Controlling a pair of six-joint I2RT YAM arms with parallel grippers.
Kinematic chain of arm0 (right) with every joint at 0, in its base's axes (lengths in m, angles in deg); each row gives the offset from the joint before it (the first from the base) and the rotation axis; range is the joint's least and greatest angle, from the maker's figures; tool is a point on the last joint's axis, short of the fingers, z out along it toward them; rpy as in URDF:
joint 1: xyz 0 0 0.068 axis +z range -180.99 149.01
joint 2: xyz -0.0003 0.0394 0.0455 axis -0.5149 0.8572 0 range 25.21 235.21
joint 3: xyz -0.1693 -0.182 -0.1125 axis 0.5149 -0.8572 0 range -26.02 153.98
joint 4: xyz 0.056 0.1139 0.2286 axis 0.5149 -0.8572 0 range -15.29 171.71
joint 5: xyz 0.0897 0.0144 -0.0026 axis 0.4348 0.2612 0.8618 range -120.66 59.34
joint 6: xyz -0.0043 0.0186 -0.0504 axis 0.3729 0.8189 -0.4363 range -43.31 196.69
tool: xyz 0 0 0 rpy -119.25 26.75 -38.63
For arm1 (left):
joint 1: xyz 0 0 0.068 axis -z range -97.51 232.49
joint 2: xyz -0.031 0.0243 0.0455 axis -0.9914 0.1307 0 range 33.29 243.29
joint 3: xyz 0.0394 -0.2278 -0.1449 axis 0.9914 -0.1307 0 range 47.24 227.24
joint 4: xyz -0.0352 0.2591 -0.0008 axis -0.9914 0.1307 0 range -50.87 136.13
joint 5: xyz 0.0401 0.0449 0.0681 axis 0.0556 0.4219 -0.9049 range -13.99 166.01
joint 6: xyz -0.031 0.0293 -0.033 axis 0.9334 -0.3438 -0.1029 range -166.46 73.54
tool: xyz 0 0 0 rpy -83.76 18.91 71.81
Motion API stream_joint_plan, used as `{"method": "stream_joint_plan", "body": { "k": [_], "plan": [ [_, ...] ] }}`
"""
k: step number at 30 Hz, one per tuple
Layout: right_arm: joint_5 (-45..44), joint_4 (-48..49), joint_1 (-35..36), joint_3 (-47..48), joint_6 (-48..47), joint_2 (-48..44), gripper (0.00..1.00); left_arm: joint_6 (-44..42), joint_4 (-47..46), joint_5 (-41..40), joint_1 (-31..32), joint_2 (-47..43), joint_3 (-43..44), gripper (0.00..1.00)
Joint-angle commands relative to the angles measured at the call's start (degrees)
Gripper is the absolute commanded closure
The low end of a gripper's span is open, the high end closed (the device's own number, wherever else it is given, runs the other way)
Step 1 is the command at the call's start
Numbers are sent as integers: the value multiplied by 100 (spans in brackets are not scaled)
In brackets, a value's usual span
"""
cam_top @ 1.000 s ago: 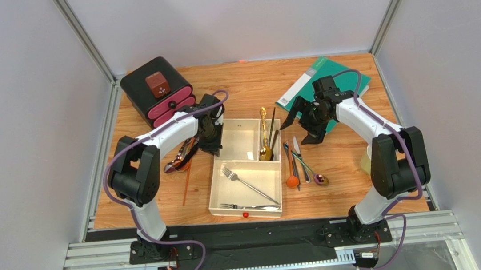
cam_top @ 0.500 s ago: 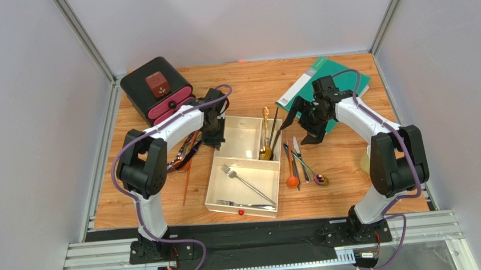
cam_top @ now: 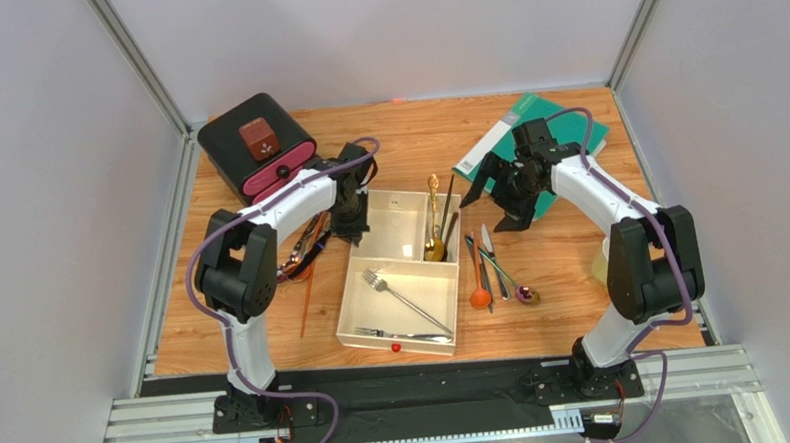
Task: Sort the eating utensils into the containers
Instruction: Move the storage box to the center of the board.
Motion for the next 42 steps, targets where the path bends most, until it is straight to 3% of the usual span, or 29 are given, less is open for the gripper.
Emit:
{"method": "stream_joint_plan", "body": {
  "k": [1,9,16,17,22,26,32,35,36,38,39,41,42],
  "plan": [
    [-141,-144,9,185,-7,-127,0,397,53,-354,-157,317,280,100],
    [-387,-162,9,-184,20,-557,0,731,168,-152,-297,642,755,100],
    [-466,-303,0,-395,-77,-856,0,820,168,-38,-297,555,668,100],
    [-475,-346,9,-456,-95,-892,0,784,177,75,-297,555,668,99],
    [-563,-461,26,-808,-121,-1216,0,653,150,60,-280,300,510,67],
    [-511,-443,219,-984,-139,-1428,0,354,307,-3,-280,-69,596,64],
    [-879,-716,668,-352,-507,-805,3,257,730,-327,-271,-1588,676,62],
    [-1107,-1040,659,113,-718,-173,19,335,905,-643,-271,-2169,720,62],
    [-1169,-1145,651,306,-867,125,39,484,1106,-740,-271,-2370,720,62],
    [-1240,-1409,642,720,-982,329,65,686,1275,-873,-271,-2538,589,62],
    [-1275,-1436,642,790,-1035,382,85,888,1397,-864,-271,-2687,501,62],
    [-1345,-1480,642,861,-1219,488,97,1091,1433,-838,-271,-2863,107,63],
    [-1363,-1506,642,844,-1281,505,97,1274,1425,-846,-271,-3056,-52,63]
  ]
}}
